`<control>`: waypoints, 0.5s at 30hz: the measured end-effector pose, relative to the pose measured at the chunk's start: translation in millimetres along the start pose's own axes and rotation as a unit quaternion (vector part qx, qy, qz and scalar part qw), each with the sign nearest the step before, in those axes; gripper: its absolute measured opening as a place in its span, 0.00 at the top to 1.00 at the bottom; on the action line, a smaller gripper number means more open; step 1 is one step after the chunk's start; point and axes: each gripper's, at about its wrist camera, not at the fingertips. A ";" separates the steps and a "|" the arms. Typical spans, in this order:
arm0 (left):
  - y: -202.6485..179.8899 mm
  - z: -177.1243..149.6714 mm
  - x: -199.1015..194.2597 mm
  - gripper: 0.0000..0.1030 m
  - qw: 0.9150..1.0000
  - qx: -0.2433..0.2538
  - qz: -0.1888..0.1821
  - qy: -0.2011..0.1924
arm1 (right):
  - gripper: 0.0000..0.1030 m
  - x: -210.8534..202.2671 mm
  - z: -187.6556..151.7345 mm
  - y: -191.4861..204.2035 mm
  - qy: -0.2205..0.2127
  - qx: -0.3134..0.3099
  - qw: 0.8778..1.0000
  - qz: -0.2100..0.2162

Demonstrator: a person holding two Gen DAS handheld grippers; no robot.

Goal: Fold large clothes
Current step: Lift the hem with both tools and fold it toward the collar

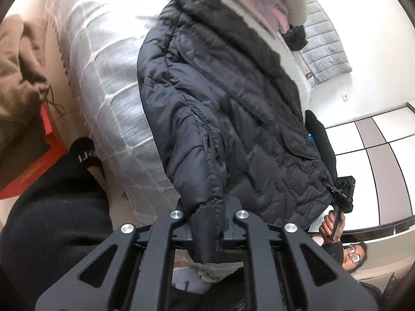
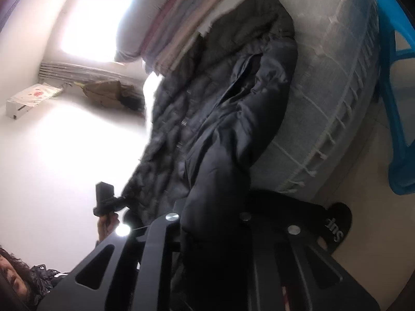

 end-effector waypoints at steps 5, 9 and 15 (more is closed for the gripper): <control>-28.7 -15.7 -32.1 0.94 0.999 0.027 -0.035 -0.028 | 0.89 -16.4 1.6 29.8 -0.049 -0.014 0.998 0.042; -44.4 -38.2 -58.0 0.94 0.996 0.047 -0.065 -0.034 | 0.89 -39.1 -11.8 46.2 -0.082 -0.011 0.994 0.071; -39.8 -81.6 -97.8 0.94 0.992 0.055 -0.101 -0.042 | 0.89 -77.1 -62.0 53.8 -0.129 0.023 0.985 0.110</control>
Point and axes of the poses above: each gripper's, at about its wrist camera, not at the fingertips, and x roughly the way its jaws point, y to its left, z to its top, and after that the axes turned 15 degrees about -x, right-handed
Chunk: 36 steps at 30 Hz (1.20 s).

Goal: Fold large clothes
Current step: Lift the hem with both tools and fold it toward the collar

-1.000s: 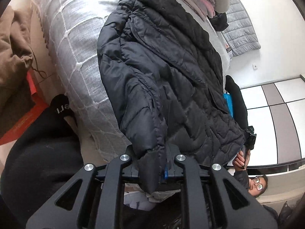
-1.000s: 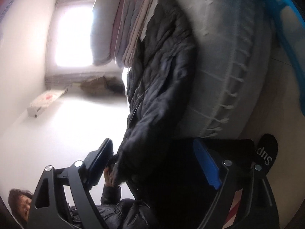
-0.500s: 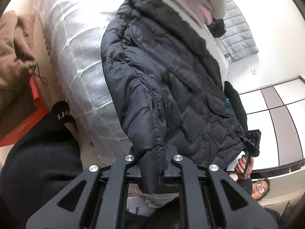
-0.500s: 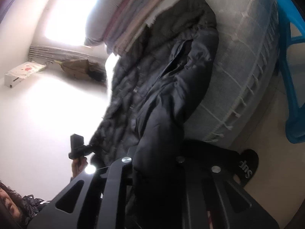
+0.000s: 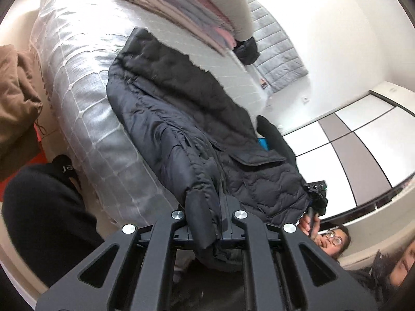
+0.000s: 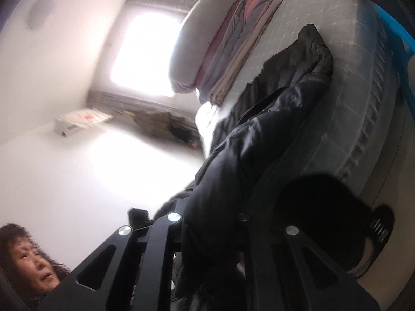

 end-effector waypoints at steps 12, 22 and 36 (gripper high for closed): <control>70.9 2.9 10.8 0.94 0.994 -0.101 -0.036 0.001 | 0.89 -12.4 -24.1 -49.9 -0.038 0.081 0.996 0.023; 37.1 58.9 11.5 0.93 0.991 -0.083 -0.096 -0.034 | 0.88 11.8 36.2 -60.8 -0.058 0.082 0.994 0.049; 34.7 258.5 139.7 0.91 0.982 -0.163 -0.085 -0.034 | 0.60 115.4 180.7 -178.9 -0.038 0.184 0.981 -0.046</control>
Point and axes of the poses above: each gripper's, at about its wrist camera, not at the fingertips, and x roughly the way its jaws point, y to its left, z to its top, and after that the axes turned 15 degrees about -x, right-handed
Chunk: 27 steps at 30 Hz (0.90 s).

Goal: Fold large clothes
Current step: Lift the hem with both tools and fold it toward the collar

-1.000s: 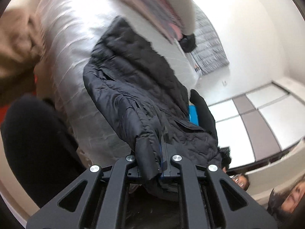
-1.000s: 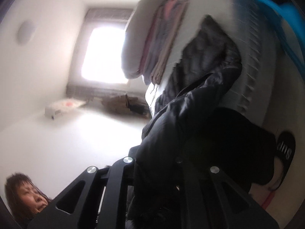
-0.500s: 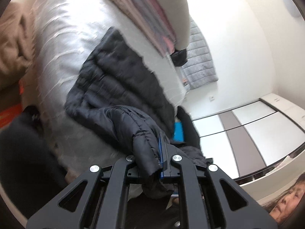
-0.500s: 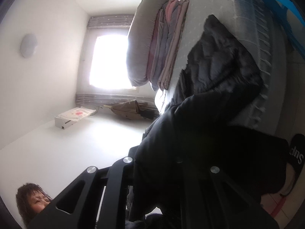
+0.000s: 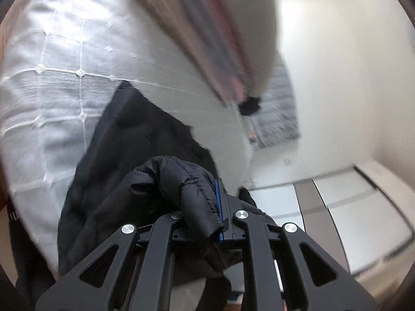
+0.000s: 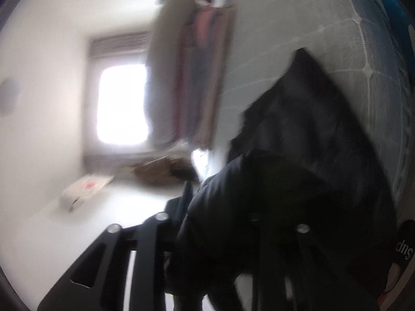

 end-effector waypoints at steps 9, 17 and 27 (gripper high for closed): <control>63.6 59.1 95.9 0.85 0.995 -0.090 0.049 0.018 | 0.36 17.2 19.5 -49.9 0.021 0.047 0.997 -0.053; 49.0 57.3 102.8 0.85 0.996 -0.070 0.054 -0.004 | 0.16 16.0 -27.8 -2.8 0.082 -0.028 0.996 -0.022; 28.3 71.3 111.0 0.84 0.996 -0.081 0.016 -0.027 | 0.16 88.2 10.5 12.9 0.081 -0.022 0.992 0.095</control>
Point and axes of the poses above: each gripper's, at about its wrist camera, not at the fingertips, and x roughly the way its jaws point, y to its left, z to its top, and after that the axes turned 15 degrees about -x, right-handed
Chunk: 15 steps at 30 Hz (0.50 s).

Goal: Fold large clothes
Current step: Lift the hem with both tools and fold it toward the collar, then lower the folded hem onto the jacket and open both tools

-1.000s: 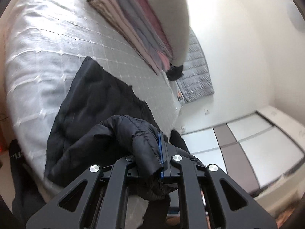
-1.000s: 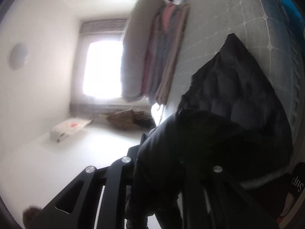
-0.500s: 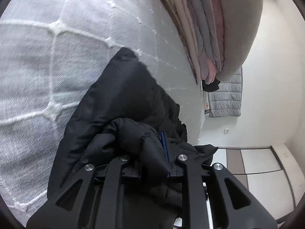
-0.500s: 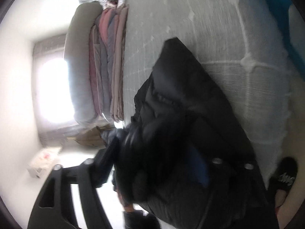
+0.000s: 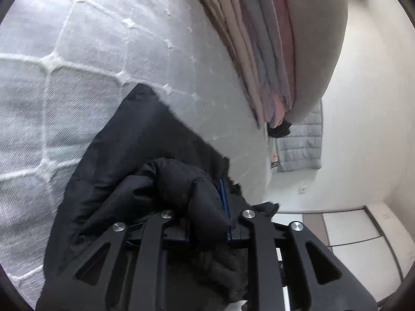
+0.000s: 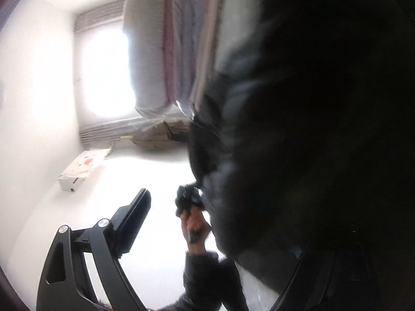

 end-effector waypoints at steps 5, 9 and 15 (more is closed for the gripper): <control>-9.8 13.6 19.7 0.68 1.000 -0.018 0.003 0.000 | 0.15 -7.6 31.6 -38.2 -0.084 0.068 0.993 -0.047; -12.2 17.4 27.8 0.60 1.000 -0.024 0.009 0.001 | 0.15 10.6 12.0 -16.2 -0.033 0.025 0.998 -0.052; -15.6 15.8 27.9 0.55 1.000 -0.023 0.009 0.001 | 0.13 73.9 -3.4 13.7 0.066 -0.037 0.997 -0.029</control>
Point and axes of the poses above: each gripper's, at about its wrist camera, not at the fingertips, and x roughly the way its jaws point, y to its left, z to its top, and after that the axes turned 15 degrees about -x, right-handed
